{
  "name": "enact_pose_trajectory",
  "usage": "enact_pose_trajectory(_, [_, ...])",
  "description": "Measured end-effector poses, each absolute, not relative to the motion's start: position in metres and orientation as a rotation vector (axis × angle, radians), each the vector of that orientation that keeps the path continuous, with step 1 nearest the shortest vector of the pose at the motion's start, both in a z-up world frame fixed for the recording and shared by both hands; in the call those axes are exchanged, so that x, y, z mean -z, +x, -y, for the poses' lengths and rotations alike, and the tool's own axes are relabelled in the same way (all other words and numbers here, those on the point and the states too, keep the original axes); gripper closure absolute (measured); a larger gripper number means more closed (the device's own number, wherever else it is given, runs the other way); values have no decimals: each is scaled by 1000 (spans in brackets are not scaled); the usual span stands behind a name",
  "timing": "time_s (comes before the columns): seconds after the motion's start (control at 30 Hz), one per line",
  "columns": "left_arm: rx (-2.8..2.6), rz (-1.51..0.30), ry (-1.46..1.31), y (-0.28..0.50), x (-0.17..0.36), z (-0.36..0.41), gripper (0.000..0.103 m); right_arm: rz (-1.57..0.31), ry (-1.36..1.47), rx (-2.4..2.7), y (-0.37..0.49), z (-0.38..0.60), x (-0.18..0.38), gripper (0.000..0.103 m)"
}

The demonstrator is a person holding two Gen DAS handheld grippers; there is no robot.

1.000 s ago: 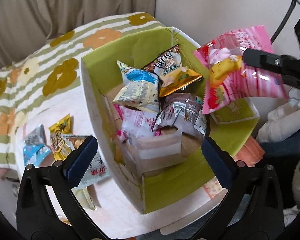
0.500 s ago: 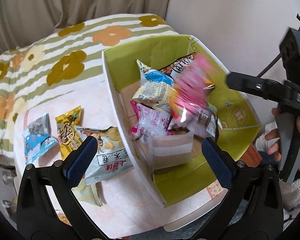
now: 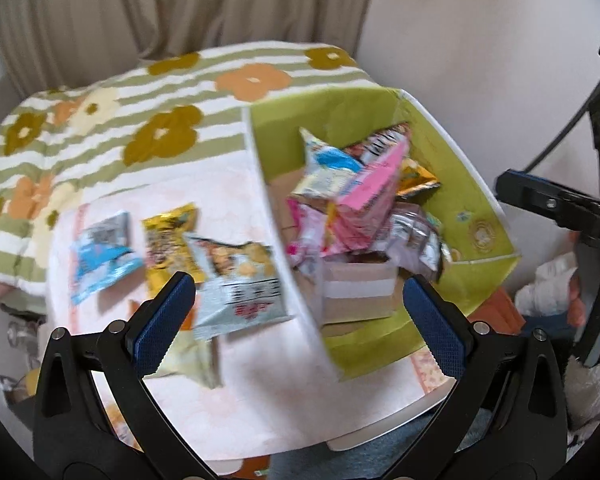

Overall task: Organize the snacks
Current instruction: 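Move both tools back over the remaining snacks on the table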

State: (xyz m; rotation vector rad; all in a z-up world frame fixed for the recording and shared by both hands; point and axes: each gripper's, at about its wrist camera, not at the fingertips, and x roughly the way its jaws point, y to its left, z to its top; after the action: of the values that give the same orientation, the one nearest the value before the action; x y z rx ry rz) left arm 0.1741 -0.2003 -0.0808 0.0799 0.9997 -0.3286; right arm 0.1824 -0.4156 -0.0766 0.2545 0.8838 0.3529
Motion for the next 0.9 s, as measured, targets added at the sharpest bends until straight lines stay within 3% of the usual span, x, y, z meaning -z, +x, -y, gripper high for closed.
enact_pose_trajectory(0.5, [-21,-989,-39,114,62,56,0,-820,114,-670,177,292,46,0])
enact_pose_trajectory(0.9, [-87,-1059,-157,89,92,-86,2,-1000,91,-716,152,154,93,0])
